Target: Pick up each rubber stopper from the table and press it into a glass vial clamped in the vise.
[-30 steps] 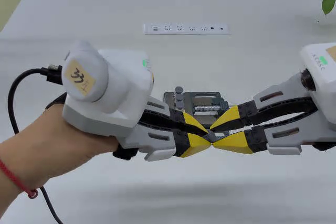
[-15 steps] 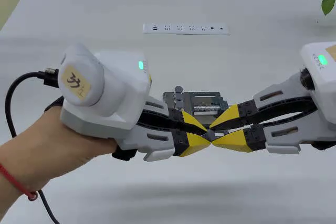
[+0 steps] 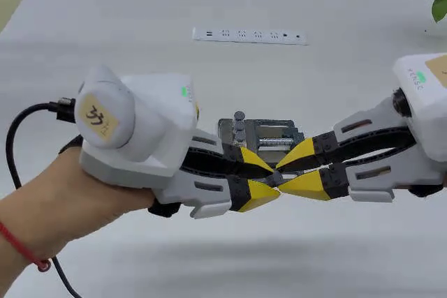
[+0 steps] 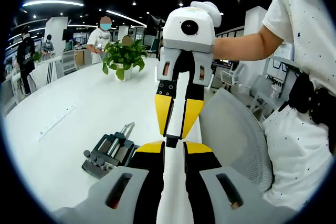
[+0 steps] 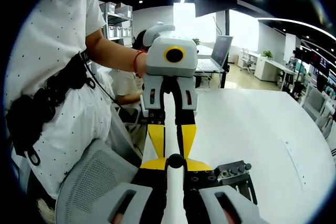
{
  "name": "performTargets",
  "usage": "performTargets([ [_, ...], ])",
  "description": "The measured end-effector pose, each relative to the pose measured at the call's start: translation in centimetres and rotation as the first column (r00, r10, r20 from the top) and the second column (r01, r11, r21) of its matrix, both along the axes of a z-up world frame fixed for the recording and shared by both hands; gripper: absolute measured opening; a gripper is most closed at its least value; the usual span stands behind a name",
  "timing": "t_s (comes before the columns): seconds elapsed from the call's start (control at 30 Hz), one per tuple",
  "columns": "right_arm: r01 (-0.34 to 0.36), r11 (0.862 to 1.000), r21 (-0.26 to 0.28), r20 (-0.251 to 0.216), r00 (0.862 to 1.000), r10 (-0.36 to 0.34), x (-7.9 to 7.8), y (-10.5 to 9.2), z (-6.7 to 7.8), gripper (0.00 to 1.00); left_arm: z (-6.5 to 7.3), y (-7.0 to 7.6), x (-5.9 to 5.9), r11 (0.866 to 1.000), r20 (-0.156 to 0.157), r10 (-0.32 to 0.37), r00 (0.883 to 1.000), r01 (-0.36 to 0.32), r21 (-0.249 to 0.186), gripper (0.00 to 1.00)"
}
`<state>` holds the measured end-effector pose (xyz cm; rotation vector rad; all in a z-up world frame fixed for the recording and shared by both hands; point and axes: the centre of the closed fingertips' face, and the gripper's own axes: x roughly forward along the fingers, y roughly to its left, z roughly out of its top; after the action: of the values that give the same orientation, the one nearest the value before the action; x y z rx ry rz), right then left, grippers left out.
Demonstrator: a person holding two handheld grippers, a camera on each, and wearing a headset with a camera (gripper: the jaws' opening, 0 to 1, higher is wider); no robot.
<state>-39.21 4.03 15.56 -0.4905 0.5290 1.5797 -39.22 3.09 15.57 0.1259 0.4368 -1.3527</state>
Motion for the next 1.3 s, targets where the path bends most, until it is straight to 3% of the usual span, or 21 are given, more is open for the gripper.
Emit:
performTargets([
  [0.27, 0.041, 0.999, -0.009, 0.002, 0.999, -0.041, 1.2, 0.0, 0.4, 0.05, -1.2, 1.8, 0.4, 0.997, -0.012, 0.074, 0.997, -0.074, -0.005, 0.19],
  [0.43, 0.082, 0.996, -0.040, 0.016, 0.997, -0.081, 2.6, 0.3, 0.0, 0.05, -1.8, 3.0, 0.8, 0.992, 0.031, 0.125, 0.992, -0.125, 0.000, 0.28],
  [0.53, 0.096, 0.994, -0.055, 0.019, 0.995, -0.095, 3.3, 0.7, -0.2, 0.05, -2.2, 3.8, 1.0, 0.988, 0.034, 0.154, 0.987, -0.154, -0.010, 0.36],
  [0.63, 0.119, 0.989, -0.083, 0.029, 0.993, -0.117, 4.4, 1.1, -0.7, 0.05, -2.7, 4.6, 1.3, 0.983, 0.066, 0.181, 0.981, -0.181, -0.015, 0.43],
  [0.77, 0.134, 0.984, -0.119, 0.028, 0.991, -0.132, 5.6, 1.6, -1.4, 0.05, -3.0, 5.3, 1.7, 0.977, 0.087, 0.212, 0.973, -0.209, -0.040, 0.57],
  [0.83, 0.137, 0.980, -0.141, 0.025, 0.991, -0.134, 6.1, 1.9, -1.8, 0.05, -2.9, 5.6, 1.9, 0.973, 0.115, 0.228, 0.967, -0.223, -0.058, 0.65],
  [1.07, 0.168, 0.957, -0.235, 0.031, 0.986, -0.165, 8.6, 2.3, -4.1, 0.05, -3.4, 7.1, 2.6, 0.959, 0.121, 0.276, 0.953, -0.265, -0.099, 0.82],
  [1.3, 0.174, 0.926, -0.336, 0.030, 0.984, -0.174, 9.9, 2.5, -6.7, 0.05, -4.6, 8.1, 2.8, 0.956, 0.123, 0.285, 0.950, -0.274, -0.099, 0.93],
])
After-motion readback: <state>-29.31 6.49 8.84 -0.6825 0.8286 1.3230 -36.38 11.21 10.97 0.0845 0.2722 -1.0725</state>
